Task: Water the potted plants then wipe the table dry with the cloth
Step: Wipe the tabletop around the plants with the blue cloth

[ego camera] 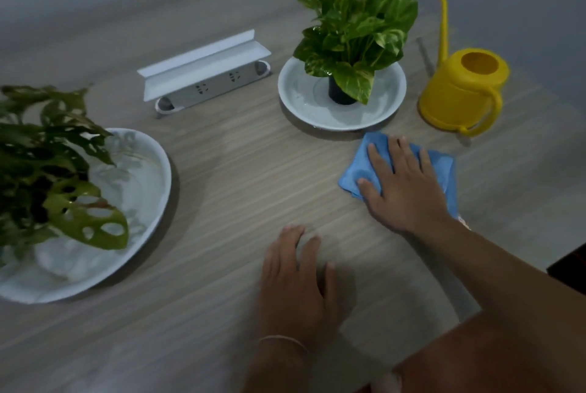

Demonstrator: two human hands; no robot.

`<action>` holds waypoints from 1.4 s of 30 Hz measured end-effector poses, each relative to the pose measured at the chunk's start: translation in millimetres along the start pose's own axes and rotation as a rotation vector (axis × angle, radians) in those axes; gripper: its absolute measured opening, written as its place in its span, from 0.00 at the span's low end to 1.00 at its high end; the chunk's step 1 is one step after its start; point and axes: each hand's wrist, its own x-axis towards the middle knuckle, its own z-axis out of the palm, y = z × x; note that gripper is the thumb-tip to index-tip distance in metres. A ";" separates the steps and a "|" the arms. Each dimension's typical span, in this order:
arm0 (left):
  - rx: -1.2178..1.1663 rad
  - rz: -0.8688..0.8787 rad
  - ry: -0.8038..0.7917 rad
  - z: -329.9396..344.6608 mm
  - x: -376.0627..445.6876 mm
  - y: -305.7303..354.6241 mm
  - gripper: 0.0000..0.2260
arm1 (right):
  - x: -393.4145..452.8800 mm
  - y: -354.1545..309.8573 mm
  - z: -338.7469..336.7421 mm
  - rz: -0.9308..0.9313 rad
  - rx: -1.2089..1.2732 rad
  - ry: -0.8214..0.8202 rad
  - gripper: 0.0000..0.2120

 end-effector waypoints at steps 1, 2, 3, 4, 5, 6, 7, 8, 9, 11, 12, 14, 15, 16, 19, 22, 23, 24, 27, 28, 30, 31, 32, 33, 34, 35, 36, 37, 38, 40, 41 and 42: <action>-0.030 0.001 0.023 0.5 1.0 -0.3 0.16 | -11.2 -4.7 1.1 -0.021 -0.004 0.005 0.36; -0.061 -0.004 0.058 1.3 2.1 -1.2 0.15 | -22.8 -10.3 1.8 -0.040 -0.005 0.005 0.36; -0.095 -0.017 0.102 1.9 2.9 -2.1 0.14 | -34.5 -16.7 2.5 -0.058 -0.001 0.003 0.36; -0.140 -0.039 0.146 2.1 3.0 -2.2 0.13 | -46.1 -23.7 2.9 -0.075 0.002 0.001 0.36; -0.188 -0.065 0.183 1.5 2.7 -2.0 0.13 | -58.5 -31.4 2.9 -0.093 0.003 0.000 0.36; -0.231 -0.093 0.211 -0.6 2.0 -1.4 0.14 | -71.4 -39.5 3.0 -0.115 0.003 0.002 0.36; -0.275 -0.119 0.233 -4.6 0.5 -0.6 0.14 | -85.9 -48.0 3.1 -0.144 0.000 0.008 0.35; -0.332 -0.144 0.253 -10.2 -1.9 -1.2 0.15 | -101.3 -57.5 4.0 -0.175 0.000 0.014 0.35; -0.405 -0.177 0.277 -16.9 -3.9 -3.2 0.14 | -116.5 -67.7 5.3 -0.206 0.001 0.018 0.35; -0.539 -0.296 0.294 -32.0 -2.9 -10.7 0.13 | -141.6 -86.7 8.7 -0.276 -0.015 0.022 0.35; -0.569 -0.344 0.260 -39.5 -1.3 -16.7 0.14 | -149.9 -94.1 11.0 -0.312 -0.033 0.020 0.35; -0.555 -0.345 0.144 -54.2 -2.4 -32.3 0.16 | -157.6 -103.3 14.3 -0.354 -0.058 0.013 0.36; -0.517 -0.310 0.101 -61.7 -4.2 -43.5 0.16 | -157.6 -105.9 14.6 -0.360 -0.060 0.012 0.36; -0.465 -0.272 0.072 -70.1 -6.8 -56.4 0.15 | -156.0 -108.5 14.2 -0.363 -0.056 0.009 0.36; -0.258 -0.223 0.033 -90.6 -20.4 -103.9 0.13 | -142.9 -120.4 12.1 -0.367 -0.031 -0.009 0.36; -0.029 -0.233 0.016 -93.9 -43.0 -131.9 0.19 | -108.5 -140.4 9.9 -0.366 0.010 -0.045 0.36; 0.053 -0.213 0.013 -91.7 -49.2 -133.6 0.21 | -92.6 -148.5 9.6 -0.364 0.016 -0.066 0.37; 0.108 -0.192 0.014 -89.5 -53.4 -133.1 0.22 | -75.5 -157.2 9.7 -0.358 0.018 -0.088 0.37; 0.112 -0.230 0.019 -88.5 -51.3 -130.9 0.24 | -19.3 -184.1 12.4 -0.321 0.026 -0.113 0.38; 0.104 -0.255 0.022 -89.3 -49.9 -130.1 0.25 | 0.1 -192.6 13.6 -0.306 0.034 -0.120 0.38; 0.098 -0.270 0.035 -90.6 -50.5 -128.3 0.26 | 39.8 -208.2 17.6 -0.268 0.047 -0.126 0.37; 0.097 -0.264 0.040 -91.3 -50.8 -126.5 0.25 | 58.2 -215.5 19.5 -0.248 0.052 -0.131 0.38; 0.093 -0.263 0.043 -91.7 -50.9 -125.1 0.25 | 75.4 -222.2 21.6 -0.236 0.053 -0.137 0.38; 0.091 -0.271 0.048 -92.2 -50.7 -124.1 0.25 | 91.1 -228.7 23.1 -0.234 0.050 -0.141 0.38; 0.090 -0.283 0.054 -92.7 -49.8 -123.7 0.25 | 105.9 -234.9 23.7 -0.240 0.049 -0.145 0.38; 0.091 -0.293 0.060 -93.0 -49.0 -123.5 0.25 | 119.4 -240.8 23.7 -0.250 0.050 -0.149 0.37; 0.089 -0.298 0.064 -92.7 -48.6 -123.9 0.25 | 131.5 -245.8 23.6 -0.262 0.050 -0.151 0.37; 0.085 -0.298 0.072 -92.0 -48.5 -124.1 0.25 | 142.8 -250.1 23.2 -0.276 0.045 -0.152 0.37; 0.081 -0.299 0.081 -90.8 -47.8 -124.4 0.25 | 152.2 -253.3 22.9 -0.291 0.032 -0.155 0.37; 0.087 -0.305 0.087 -89.8 -46.6 -124.3 0.25 | 165.0 -255.8 24.0 -0.314 0.003 -0.171 0.38; 0.092 -0.307 0.089 -90.2 -45.8 -124.4 0.25 | 168.2 -256.2 25.4 -0.319 -0.004 -0.176 0.38; 0.091 -0.308 0.090 -90.2 -45.1 -124.8 0.25 | 169.5 -255.8 26.6 -0.323 -0.006 -0.176 0.38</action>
